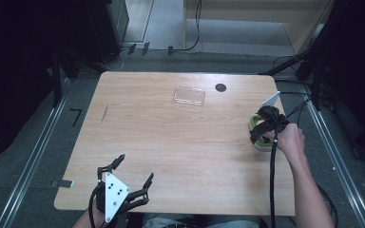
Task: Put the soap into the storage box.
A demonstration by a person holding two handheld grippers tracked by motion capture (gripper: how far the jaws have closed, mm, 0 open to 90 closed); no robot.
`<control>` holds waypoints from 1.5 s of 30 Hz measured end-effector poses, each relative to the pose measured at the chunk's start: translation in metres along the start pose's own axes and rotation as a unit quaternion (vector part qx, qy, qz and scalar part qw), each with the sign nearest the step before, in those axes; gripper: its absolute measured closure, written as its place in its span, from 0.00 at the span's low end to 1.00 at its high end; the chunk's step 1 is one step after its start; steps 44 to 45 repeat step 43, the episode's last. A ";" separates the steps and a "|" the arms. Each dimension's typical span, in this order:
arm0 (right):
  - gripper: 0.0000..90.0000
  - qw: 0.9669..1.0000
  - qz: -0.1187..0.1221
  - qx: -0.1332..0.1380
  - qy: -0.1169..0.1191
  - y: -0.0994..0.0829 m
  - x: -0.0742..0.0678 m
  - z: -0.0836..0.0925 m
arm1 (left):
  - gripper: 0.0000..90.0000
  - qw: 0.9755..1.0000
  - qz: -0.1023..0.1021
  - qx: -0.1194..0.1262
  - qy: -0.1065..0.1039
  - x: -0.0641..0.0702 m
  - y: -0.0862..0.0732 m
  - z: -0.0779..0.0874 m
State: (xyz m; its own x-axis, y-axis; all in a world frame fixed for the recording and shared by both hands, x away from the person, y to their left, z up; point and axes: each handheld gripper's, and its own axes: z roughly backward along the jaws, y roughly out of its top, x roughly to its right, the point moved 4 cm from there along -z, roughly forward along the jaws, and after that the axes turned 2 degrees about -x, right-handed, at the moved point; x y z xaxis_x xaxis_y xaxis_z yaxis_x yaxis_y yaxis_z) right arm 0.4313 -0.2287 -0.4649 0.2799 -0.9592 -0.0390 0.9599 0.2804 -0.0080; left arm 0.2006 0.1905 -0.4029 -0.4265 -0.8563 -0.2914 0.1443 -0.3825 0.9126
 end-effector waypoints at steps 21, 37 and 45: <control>0.04 0.998 0.067 -0.007 -0.007 -0.047 -0.034 0.002 | 0.11 1.000 -0.003 0.000 -0.003 0.002 0.001 -0.001; 0.04 0.994 0.103 -0.039 -0.001 -0.088 -0.055 -0.023 | 0.11 1.000 -0.003 0.001 -0.005 0.002 0.002 -0.002; 0.04 0.991 0.120 -0.050 0.004 -0.107 -0.062 -0.033 | 0.11 1.000 -0.005 0.002 -0.005 0.003 0.002 -0.002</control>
